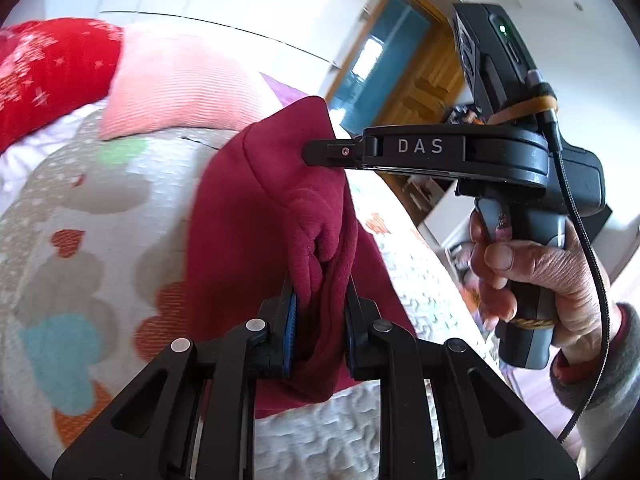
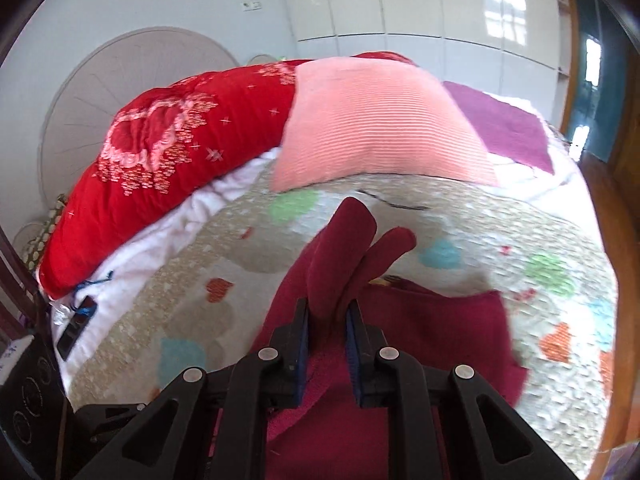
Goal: Fold small clothes
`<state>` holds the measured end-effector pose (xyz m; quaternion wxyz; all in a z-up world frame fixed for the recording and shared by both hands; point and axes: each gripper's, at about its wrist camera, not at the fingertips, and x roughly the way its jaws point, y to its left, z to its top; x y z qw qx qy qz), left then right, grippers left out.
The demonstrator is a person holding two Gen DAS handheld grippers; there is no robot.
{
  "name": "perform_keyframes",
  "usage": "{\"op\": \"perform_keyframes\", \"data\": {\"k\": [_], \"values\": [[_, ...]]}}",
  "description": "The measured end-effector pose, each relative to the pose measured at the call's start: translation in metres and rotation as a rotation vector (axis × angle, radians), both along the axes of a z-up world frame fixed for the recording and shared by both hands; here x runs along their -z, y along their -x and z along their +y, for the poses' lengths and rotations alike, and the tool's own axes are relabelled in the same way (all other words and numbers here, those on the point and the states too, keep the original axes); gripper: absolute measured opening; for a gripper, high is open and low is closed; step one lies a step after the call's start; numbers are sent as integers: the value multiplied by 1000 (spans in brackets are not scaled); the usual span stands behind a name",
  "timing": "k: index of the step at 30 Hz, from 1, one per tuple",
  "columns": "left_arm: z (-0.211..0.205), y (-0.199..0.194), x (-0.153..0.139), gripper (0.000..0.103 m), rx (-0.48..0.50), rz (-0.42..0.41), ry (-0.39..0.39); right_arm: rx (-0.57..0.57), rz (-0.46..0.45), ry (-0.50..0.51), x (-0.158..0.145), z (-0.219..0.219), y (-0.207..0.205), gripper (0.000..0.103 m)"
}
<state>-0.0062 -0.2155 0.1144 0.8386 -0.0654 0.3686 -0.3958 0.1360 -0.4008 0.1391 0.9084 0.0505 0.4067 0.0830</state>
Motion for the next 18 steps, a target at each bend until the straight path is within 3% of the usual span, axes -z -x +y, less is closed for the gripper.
{"op": "perform_keyframes", "data": {"k": [3,6,7,11,14,17,18], "values": [[-28,4,6,17,39,-2,-35,37,-6,32,2,-25,14,14],[-55,1,21,17,85,24,-58,80,-23,39,4,-55,26,3],[-61,1,25,12,98,37,-63,94,-21,23,5,-66,28,3],[-82,3,49,9,112,37,-148,131,27,-94,26,-107,38,3],[-78,8,51,9,119,17,-171,154,39,-246,46,-133,51,4],[-67,15,42,9,120,22,-163,147,63,-363,67,-139,55,13],[-61,16,39,9,120,25,-158,143,73,-375,72,-137,54,28]]}}
